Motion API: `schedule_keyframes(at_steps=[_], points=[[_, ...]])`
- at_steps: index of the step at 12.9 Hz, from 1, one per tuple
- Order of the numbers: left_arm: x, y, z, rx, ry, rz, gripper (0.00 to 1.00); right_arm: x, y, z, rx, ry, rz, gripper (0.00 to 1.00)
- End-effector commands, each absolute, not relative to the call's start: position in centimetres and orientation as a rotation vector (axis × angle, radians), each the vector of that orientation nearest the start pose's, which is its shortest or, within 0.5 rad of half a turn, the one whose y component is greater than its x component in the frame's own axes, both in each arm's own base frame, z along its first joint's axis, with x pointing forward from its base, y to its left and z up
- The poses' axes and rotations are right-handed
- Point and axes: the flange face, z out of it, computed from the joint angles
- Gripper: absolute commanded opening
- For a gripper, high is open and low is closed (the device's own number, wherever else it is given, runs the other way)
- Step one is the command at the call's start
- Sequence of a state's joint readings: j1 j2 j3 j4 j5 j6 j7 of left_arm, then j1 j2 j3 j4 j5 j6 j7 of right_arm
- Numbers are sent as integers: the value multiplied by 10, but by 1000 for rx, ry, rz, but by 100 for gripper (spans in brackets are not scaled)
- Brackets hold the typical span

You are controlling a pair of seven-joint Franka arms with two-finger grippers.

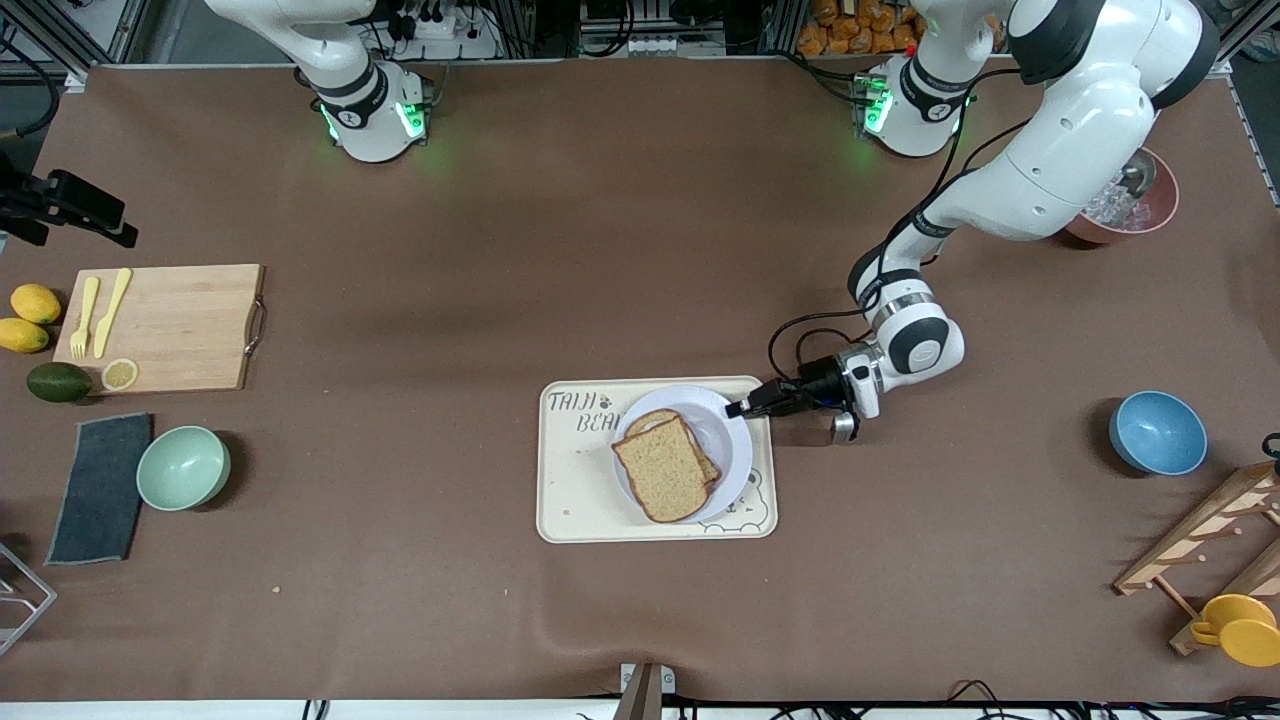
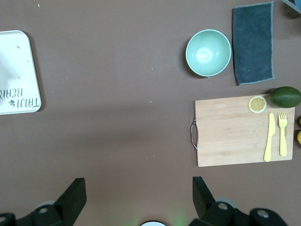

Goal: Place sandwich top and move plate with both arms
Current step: 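Open the left gripper and release the plate rim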

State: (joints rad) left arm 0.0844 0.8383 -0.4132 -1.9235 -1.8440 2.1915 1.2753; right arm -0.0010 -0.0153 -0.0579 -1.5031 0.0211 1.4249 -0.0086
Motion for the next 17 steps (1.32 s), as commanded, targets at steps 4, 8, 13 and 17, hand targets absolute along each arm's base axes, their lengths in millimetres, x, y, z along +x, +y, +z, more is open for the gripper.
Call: schedule_keyframes(at_steps=[4, 8, 13, 17], points=[[548, -209, 76, 1763, 250, 191, 100, 534, -25, 654, -3128, 90, 86, 100], [571, -172, 109, 1802, 240, 130, 100, 535, -26, 653, -3129, 92, 89, 100], [594, -158, 182, 1888, 233, 20, 100, 535, -27, 654, -3129, 95, 84, 100], [611, -120, 255, 2083, 176, -26, 100, 535, -25, 654, -3128, 90, 84, 100]])
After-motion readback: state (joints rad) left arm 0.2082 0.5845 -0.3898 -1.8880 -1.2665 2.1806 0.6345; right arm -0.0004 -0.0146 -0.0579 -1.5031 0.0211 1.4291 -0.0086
